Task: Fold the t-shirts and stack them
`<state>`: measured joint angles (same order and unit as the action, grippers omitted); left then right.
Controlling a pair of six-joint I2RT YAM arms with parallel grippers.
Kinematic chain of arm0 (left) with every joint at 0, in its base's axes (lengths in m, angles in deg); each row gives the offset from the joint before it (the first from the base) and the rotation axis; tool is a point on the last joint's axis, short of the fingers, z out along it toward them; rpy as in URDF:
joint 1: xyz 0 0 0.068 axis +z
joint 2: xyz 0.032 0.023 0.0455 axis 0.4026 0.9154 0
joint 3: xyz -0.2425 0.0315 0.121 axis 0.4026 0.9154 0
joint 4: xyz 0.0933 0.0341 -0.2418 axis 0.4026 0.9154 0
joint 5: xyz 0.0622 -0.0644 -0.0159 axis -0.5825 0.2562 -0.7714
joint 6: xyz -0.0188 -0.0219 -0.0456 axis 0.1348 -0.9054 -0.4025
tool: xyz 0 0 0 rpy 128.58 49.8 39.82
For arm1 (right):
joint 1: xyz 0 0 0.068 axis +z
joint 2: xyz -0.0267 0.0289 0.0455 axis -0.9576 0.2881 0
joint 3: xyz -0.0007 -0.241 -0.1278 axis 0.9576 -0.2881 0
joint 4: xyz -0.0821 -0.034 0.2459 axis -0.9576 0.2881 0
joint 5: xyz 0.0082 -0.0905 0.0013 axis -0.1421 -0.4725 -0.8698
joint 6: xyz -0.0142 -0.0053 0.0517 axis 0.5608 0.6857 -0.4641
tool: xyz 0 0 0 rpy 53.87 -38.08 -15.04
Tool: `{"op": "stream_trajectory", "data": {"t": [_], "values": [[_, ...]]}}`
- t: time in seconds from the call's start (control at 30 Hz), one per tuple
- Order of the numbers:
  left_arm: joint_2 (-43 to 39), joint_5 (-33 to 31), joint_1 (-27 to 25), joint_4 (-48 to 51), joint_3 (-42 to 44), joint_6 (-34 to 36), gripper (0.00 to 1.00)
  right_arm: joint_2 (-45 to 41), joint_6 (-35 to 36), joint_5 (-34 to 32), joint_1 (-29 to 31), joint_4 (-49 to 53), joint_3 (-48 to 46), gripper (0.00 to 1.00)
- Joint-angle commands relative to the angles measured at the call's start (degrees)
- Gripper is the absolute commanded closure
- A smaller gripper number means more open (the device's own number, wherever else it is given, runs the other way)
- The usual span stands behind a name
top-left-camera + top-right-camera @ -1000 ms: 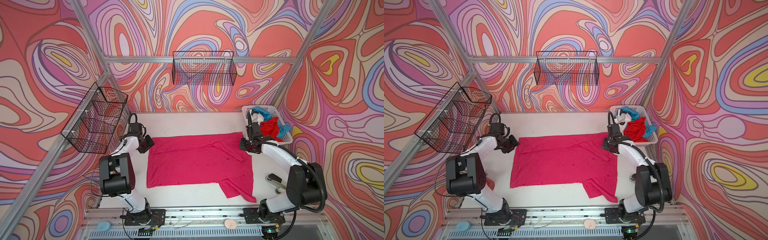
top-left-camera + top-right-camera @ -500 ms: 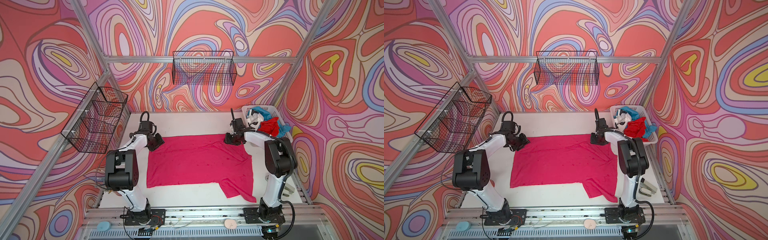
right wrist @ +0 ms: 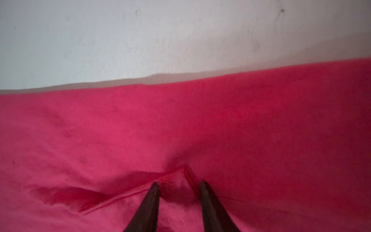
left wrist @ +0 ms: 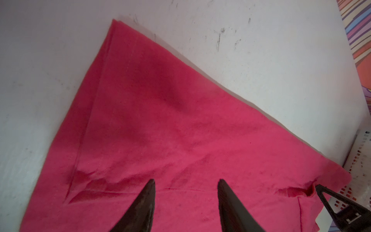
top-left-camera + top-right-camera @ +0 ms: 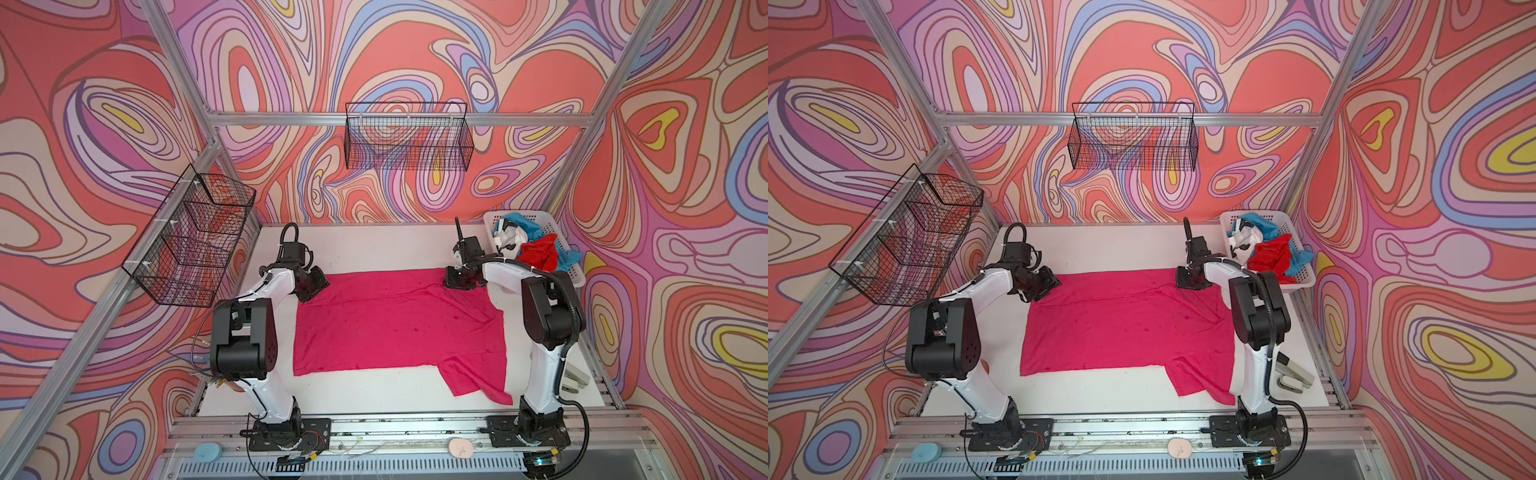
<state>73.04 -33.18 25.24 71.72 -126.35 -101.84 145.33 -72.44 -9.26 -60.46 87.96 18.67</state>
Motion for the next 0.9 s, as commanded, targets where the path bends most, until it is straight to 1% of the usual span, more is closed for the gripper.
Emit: {"op": "stream_trajectory", "data": {"t": [0.0, 0.17, 0.3, 0.43, 0.47, 0.7, 0.87], "values": [[0.92, 0.1, -0.18, -0.3, -0.08, -0.54, 0.47, 0.82, 0.63, 0.22, 0.12, 0.22, 0.37, 0.69], [0.59, -0.01, -0.18, -0.33, 0.15, -0.5, 0.47, -0.9, 0.1, 0.4, 0.28, 0.17, -0.47, 0.8], [0.67, 0.08, -0.18, -0.35, 0.22, -0.57, 0.47, -2.53, -0.15, 0.66, 0.61, 0.55, -1.38, 0.91], [0.76, 0.26, -0.18, -0.61, 0.43, -0.75, 0.47, -4.16, -0.57, 0.53, 1.08, 1.07, -2.38, 0.97], [0.71, 0.25, -0.18, -0.62, 0.45, -0.82, 0.47, -4.84, -0.71, 0.5, 1.3, 1.14, -2.7, 1.0], [0.59, 0.26, -0.18, -0.89, 0.84, -0.7, 0.47, -9.85, -3.11, -0.08, 4.27, 1.94, -6.09, 1.0], [0.65, 0.52, -0.18, -1.19, 1.36, -0.88, 0.47, -14.37, -5.91, -1.5, 6.89, 2.5, -10.89, 1.0]]}}
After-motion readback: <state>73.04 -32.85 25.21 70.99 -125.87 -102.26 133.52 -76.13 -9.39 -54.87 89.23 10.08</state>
